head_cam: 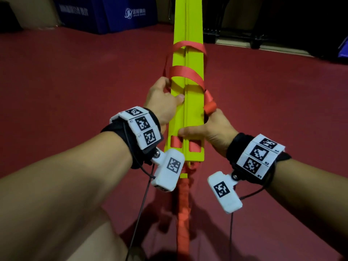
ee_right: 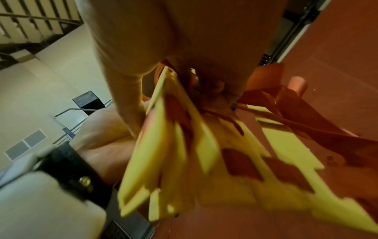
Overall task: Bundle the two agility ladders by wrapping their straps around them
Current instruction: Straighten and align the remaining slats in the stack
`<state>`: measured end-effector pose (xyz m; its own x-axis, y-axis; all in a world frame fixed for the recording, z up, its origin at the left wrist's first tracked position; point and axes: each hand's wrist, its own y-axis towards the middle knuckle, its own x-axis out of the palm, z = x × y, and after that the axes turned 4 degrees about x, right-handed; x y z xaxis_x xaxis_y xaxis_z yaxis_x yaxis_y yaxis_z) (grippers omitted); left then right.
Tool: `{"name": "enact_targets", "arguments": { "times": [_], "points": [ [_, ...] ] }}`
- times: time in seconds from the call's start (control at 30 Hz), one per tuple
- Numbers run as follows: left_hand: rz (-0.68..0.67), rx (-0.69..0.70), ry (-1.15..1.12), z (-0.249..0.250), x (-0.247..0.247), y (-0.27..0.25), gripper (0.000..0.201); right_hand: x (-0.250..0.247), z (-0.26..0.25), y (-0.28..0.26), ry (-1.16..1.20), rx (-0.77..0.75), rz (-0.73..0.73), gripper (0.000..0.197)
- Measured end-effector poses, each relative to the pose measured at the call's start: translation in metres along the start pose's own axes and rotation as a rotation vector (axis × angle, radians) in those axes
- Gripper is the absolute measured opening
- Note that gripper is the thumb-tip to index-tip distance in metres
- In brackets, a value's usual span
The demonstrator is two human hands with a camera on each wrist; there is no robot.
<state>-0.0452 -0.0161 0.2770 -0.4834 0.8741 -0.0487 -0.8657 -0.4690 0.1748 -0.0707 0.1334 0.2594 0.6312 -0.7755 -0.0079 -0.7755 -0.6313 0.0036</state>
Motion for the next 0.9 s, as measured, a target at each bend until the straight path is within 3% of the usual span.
{"name": "enact_targets", "arguments": {
  "times": [0.1,0.2,0.33,0.47,0.57,0.7,0.9],
  "points": [
    [-0.027,0.002,-0.052,-0.003,0.002,-0.004,0.04,-0.008,-0.012,0.006,0.037,0.007,-0.005,0.057],
    [-0.092,0.032,-0.092,-0.009,0.011,-0.008,0.05,-0.022,-0.026,0.016,0.149,-0.028,0.12,0.053],
    [-0.202,0.036,-0.121,-0.016,0.023,-0.012,0.065,-0.033,-0.025,0.025,0.137,-0.093,0.27,0.086],
    [-0.326,0.016,-0.184,-0.019,0.03,-0.007,0.077,-0.055,-0.017,0.025,0.065,-0.061,0.329,0.071],
    [-0.394,-0.004,-0.156,-0.016,0.032,0.0,0.077,-0.069,-0.014,0.027,0.062,-0.035,0.329,0.06],
    [-0.449,-0.043,-0.122,-0.018,0.039,0.004,0.078,-0.079,-0.009,0.028,0.053,-0.024,0.301,0.068],
    [-0.381,-0.069,-0.109,-0.004,0.059,0.007,0.06,-0.089,-0.012,0.024,0.03,-0.044,0.265,0.062]
  ]
}}
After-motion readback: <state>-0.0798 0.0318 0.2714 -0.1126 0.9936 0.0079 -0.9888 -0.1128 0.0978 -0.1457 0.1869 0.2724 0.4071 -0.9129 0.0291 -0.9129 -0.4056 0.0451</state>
